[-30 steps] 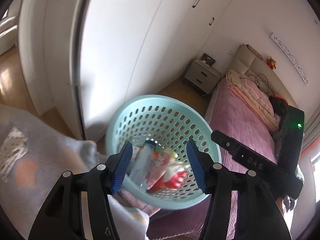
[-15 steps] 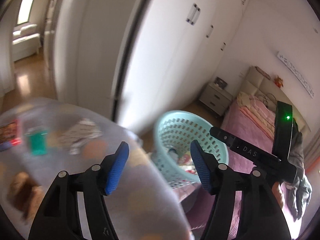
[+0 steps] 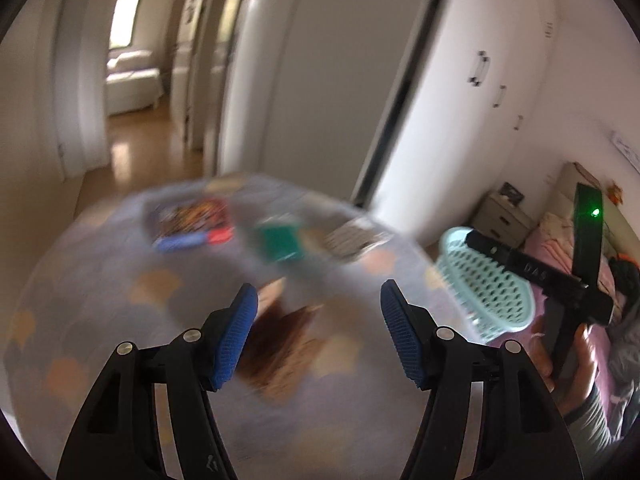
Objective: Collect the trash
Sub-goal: 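Move both tools back over the table, then grasp the white dotted paper bag with the right tool while the left tool grasps the brown paper bag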
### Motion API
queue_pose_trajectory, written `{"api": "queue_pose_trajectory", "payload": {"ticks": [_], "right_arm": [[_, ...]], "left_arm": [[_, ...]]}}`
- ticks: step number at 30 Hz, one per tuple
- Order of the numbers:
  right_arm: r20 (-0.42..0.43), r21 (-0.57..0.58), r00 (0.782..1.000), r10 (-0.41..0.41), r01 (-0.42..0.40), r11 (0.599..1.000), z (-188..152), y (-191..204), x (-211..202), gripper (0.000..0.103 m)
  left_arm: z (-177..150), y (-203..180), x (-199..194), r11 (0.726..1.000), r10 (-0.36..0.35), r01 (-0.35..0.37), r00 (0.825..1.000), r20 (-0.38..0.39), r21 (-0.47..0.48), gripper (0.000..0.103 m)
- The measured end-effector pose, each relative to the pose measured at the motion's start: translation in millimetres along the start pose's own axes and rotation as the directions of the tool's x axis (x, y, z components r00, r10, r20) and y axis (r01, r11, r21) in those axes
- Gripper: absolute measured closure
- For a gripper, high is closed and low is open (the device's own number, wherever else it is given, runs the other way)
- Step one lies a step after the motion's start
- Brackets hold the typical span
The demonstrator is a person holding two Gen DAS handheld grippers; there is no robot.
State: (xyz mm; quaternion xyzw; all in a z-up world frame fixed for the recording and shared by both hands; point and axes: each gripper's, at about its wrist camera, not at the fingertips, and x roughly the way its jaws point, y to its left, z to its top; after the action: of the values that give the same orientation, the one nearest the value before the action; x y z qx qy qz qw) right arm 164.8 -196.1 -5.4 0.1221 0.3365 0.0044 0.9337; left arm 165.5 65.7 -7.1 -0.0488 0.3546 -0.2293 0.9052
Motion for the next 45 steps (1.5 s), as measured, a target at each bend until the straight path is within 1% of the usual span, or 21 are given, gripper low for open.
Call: {"api": "queue_pose_trajectory", "payload": {"ticks": [2,5,9,11,14,16,17,20,23,25,27,28,29,30,32,35,36,37,39,41,45], "right_arm": [[-0.032,0.007,0.999,0.019,-0.018,1.0,0,11,17,0.053],[-0.063,0.021,0.997,0.042,-0.04,0.999,0,24,36,0.053],[-0.082,0.037,0.996,0.033,-0.03,0.999,2,41,61,0.053],[-0.098,0.047,0.995,0.025,-0.021,0.999,2,48,74,0.053],[-0.133,0.1,0.991,0.031,-0.018,0.995,-1,51,96,0.047],[-0.143,0.123,0.989,0.031,-0.014,0.992,-2,51,105,0.047],[-0.148,0.132,0.989,0.026,-0.006,0.991,-3,52,111,0.047],[-0.169,0.16,0.985,0.016,0.012,0.987,-5,51,124,0.046],[-0.152,0.15,0.988,-0.009,0.032,0.988,-3,55,126,0.047],[-0.152,0.136,0.988,-0.032,0.053,0.989,-4,58,126,0.051],[-0.158,0.131,0.987,-0.033,0.054,0.99,-5,58,128,0.075],[-0.16,0.129,0.986,-0.034,0.055,0.99,-6,57,128,0.079],[-0.159,0.129,0.987,-0.033,0.054,0.99,-6,56,129,0.088],[-0.166,0.131,0.986,-0.024,0.046,0.99,-7,55,129,0.091],[-0.161,0.134,0.987,-0.018,0.04,0.99,-7,54,128,0.095],[-0.145,0.137,0.989,-0.009,0.029,0.99,-8,53,123,0.098],[-0.139,0.134,0.99,-0.011,0.029,0.991,-9,54,120,0.099],[-0.132,0.119,0.991,-0.022,0.038,0.992,-9,55,116,0.099],[-0.117,0.084,0.992,-0.036,0.046,0.995,-12,59,108,0.1],[-0.096,0.068,0.995,-0.025,0.032,0.997,-14,59,97,0.1],[-0.044,0.041,0.999,-0.008,0.01,0.999,-16,54,67,0.1]], "left_arm": [[-6,19,7,0.999,0.008,-0.009,1.0,-0.029,-0.032,0.041],[-14,43,21,0.998,-0.006,0.0,0.997,-0.081,-0.07,0.041],[-22,61,40,0.994,-0.056,0.043,0.99,-0.127,-0.103,0.041],[-26,65,49,0.993,-0.065,0.049,0.988,-0.141,-0.111,0.041],[-31,65,57,0.991,-0.091,0.074,0.984,-0.154,-0.113,0.043],[-34,63,60,0.988,-0.11,0.091,0.982,-0.156,-0.123,0.043],[-35,63,60,0.989,-0.107,0.089,0.983,-0.15,-0.12,0.043],[-37,61,61,0.989,-0.117,0.101,0.982,-0.149,-0.11,0.051],[-41,57,61,0.992,-0.093,0.08,0.985,-0.147,-0.095,0.054],[-43,51,61,0.997,-0.057,0.048,0.988,-0.146,-0.067,0.059],[-42,45,64,0.999,-0.011,0.006,0.989,-0.148,-0.034,0.062],[-42,44,64,1.0,0.011,-0.015,0.989,-0.146,-0.022,0.064],[-43,41,64,0.999,0.033,-0.035,0.989,-0.143,-0.009,0.067],[-43,41,64,0.999,0.039,-0.04,0.989,-0.143,-0.003,0.072],[-44,41,63,0.999,0.044,-0.045,0.989,-0.14,-0.003,0.074],[-43,46,62,0.999,0.036,-0.04,0.99,-0.137,-0.03,0.085],[-42,48,61,0.998,0.031,-0.038,0.99,-0.137,-0.046,0.086],[-41,51,60,0.997,0.016,-0.026,0.991,-0.136,-0.066,0.087],[-41,56,57,0.993,-0.03,0.015,0.991,-0.13,-0.12,0.095],[-40,53,50,0.991,-0.035,0.02,0.993,-0.112,-0.129,0.096],[-35,37,41,0.994,-0.026,0.017,0.996,-0.088,-0.105,0.098]]}}
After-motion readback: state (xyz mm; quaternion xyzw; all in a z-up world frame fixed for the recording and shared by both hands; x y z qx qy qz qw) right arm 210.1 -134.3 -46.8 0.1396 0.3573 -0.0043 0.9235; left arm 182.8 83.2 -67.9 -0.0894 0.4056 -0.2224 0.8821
